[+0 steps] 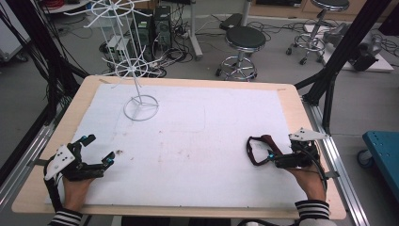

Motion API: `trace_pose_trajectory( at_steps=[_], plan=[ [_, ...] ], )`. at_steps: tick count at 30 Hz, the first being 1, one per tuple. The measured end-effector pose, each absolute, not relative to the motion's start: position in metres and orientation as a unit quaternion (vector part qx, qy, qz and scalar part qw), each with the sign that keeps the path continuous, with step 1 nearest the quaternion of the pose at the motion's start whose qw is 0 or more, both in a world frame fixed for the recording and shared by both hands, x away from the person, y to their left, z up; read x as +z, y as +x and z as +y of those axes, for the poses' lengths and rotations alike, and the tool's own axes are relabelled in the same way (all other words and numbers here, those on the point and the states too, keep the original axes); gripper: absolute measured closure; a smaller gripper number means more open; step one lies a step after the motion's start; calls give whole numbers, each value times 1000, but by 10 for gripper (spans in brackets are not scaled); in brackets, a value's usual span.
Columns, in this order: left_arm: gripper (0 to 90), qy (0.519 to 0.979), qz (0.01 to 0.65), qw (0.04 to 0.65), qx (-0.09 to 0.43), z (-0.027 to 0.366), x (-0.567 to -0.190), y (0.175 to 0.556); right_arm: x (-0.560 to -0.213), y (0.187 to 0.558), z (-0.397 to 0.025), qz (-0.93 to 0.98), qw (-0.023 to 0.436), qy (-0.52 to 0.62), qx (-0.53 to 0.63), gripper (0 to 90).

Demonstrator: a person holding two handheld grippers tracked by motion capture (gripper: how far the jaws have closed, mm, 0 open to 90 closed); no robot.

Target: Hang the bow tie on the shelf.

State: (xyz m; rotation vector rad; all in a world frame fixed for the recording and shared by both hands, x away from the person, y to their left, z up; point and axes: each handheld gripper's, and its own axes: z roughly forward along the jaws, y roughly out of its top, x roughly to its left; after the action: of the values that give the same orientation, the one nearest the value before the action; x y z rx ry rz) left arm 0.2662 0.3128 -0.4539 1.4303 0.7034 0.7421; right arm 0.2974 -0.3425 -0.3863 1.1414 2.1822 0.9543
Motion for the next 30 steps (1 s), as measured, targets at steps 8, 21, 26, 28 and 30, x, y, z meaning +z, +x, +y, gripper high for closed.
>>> trace_pose_trajectory(
  at_steps=[8, 21, 26, 28, 30],
  plan=[
    [17, 627, 307, 637, 326, 313, -454, 266, -394, 303, -344, 819, 220, 424, 318, 60],
    [17, 627, 308, 637, 326, 313, -454, 266, -405, 311, -348, 827, 187, 457, 270, 145],
    [17, 627, 308, 637, 326, 313, -454, 266, -409, 314, -349, 824, 171, 477, 254, 219],
    [17, 627, 307, 637, 326, 313, -454, 266, -411, 315, -350, 825, 166, 481, 247, 263],
    [17, 627, 308, 637, 326, 314, -454, 266, -411, 315, -350, 824, 162, 484, 247, 294]
  ],
)
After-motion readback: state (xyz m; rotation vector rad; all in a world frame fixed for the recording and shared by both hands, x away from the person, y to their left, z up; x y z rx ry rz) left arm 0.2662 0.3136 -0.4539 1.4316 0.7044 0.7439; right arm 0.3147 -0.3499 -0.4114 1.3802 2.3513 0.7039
